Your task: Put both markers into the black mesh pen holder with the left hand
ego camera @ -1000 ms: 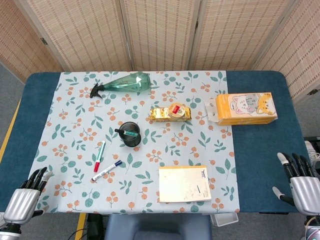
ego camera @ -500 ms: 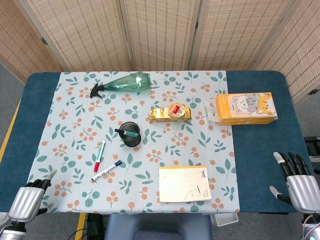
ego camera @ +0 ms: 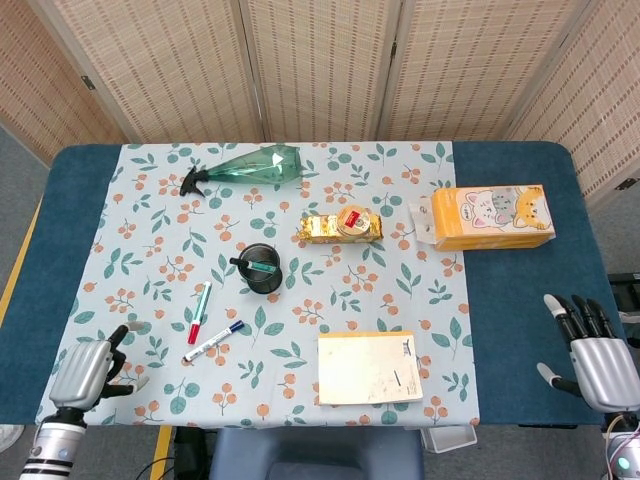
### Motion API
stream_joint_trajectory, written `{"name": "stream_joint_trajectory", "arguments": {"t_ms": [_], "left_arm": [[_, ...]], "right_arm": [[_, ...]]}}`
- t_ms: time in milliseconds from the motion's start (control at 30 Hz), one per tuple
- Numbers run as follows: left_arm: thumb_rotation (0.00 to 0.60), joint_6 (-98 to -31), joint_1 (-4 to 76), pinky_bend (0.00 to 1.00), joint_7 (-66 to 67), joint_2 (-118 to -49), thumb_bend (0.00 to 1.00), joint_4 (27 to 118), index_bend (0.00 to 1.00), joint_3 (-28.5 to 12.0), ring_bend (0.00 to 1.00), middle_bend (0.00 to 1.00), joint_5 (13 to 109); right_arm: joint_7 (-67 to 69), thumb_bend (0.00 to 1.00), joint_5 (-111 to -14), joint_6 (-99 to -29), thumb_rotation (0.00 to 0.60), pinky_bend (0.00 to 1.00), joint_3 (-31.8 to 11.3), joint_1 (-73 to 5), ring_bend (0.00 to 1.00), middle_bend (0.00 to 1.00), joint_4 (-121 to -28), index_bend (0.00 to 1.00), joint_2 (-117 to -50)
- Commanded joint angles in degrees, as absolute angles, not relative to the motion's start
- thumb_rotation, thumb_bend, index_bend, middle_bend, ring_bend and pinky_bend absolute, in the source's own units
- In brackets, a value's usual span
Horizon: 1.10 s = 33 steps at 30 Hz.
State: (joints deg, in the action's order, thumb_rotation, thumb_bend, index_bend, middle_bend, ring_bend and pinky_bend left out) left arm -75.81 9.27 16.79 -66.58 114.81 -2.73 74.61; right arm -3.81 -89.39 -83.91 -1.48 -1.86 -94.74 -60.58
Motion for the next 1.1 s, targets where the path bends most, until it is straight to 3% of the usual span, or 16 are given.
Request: {"name": "stream_joint_trajectory", "arguments": {"t_ms": [33, 433, 733, 1100], "left_arm": [[0.600, -74.6, 13.8, 1.00, 27.3, -71.7, 0.14, 123.8, 0.32, -7.5, 1.00, 1.00, 58.0], [0.600, -78.8, 24.2, 1.00, 36.6, -86.8, 0.14, 113.1, 0.45, -16.5, 1.00, 1.00, 40.8], [0.600, -81.9, 29.2, 1.00, 40.7, -96.7, 0.14, 104.1, 0.50, -16.4, 1.00, 1.00, 40.0], [0.600, -80.8, 32.5, 1.00, 43.5, -101.5, 0.15, 97.2, 0.55, -17.3, 1.00, 1.00, 36.2]], "right_arm": [[-1.7, 0.19, -88.9, -82.4, 0.600, 0.00, -2.2, -3.3, 0.04, 0.08, -93.9, 0.02, -60.1], [4.1, 0.19, -87.3, -76.4, 0.600, 0.00, -2.9, -7.2, 0.04, 0.08, -90.6, 0.02, -58.9], [8.7, 0.19, -88.9, -76.7, 0.600, 0.00, -2.5, -8.2, 0.04, 0.08, -88.9, 0.02, -57.8], [12.5, 0.19, -90.0, -79.4, 0.600, 0.00, -2.1, -7.5, 0.04, 0.08, -87.2, 0.02, -57.0]]}}
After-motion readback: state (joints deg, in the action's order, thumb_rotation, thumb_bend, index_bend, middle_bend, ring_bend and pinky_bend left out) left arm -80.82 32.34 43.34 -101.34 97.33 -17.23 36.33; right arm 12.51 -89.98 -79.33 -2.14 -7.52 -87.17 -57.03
